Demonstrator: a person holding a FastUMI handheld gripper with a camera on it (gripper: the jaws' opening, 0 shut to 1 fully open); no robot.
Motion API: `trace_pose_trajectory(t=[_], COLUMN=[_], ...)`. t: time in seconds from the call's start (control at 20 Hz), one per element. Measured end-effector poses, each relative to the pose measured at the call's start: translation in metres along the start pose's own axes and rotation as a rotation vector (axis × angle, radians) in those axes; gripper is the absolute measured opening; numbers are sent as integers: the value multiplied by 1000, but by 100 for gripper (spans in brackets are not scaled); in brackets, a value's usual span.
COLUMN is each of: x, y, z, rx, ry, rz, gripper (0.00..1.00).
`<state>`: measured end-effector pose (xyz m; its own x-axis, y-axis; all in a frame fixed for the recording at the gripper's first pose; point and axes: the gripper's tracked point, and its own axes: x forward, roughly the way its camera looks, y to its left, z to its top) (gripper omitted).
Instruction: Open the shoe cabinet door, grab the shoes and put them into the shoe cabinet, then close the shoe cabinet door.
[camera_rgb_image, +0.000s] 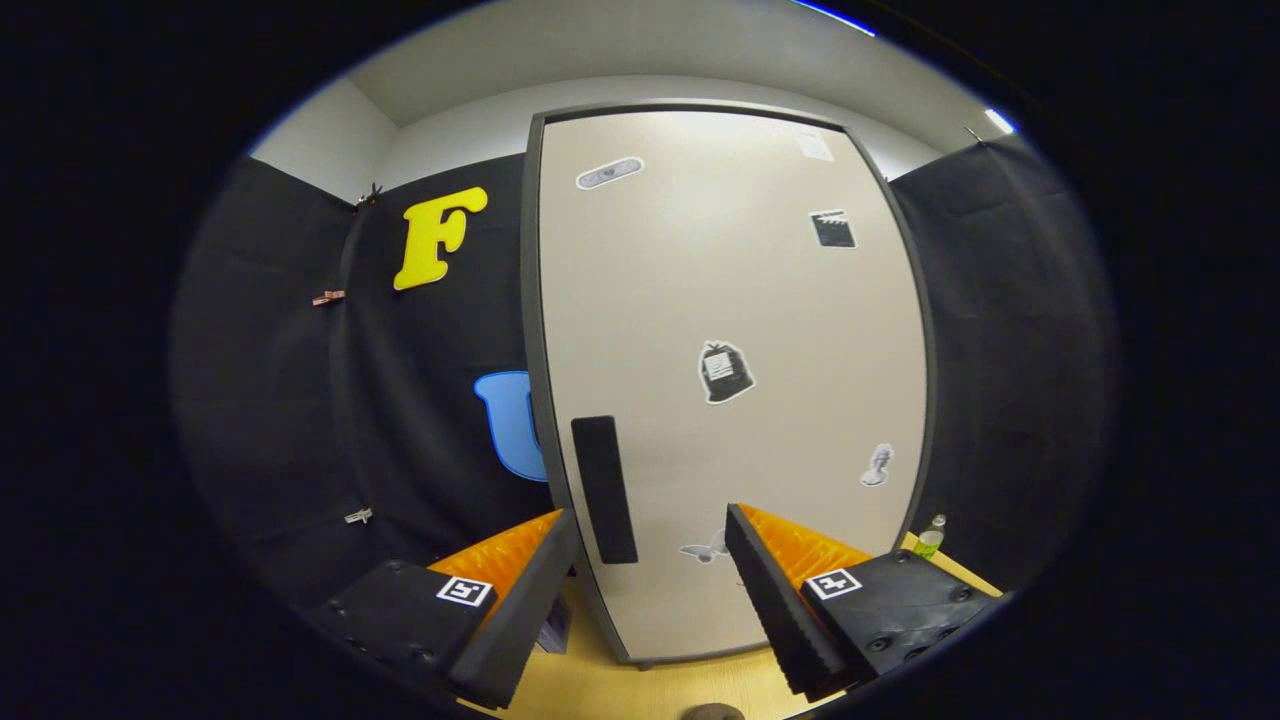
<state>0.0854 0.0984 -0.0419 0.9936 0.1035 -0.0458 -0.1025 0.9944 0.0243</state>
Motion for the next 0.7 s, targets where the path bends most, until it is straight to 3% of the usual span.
trace_pose_trajectory(t=[0.25, 0.3, 0.45, 0.6, 0.7], x=[45, 51, 67, 76, 80], y=[12, 11, 14, 12, 18], z=[-15, -15, -18, -21, -24], rx=[-32, -34, -46, -58, -61], ry=[21, 18, 18, 20, 24], rz=[-7, -17, -27, -49, -34], gripper=[97, 91, 89, 68, 63])
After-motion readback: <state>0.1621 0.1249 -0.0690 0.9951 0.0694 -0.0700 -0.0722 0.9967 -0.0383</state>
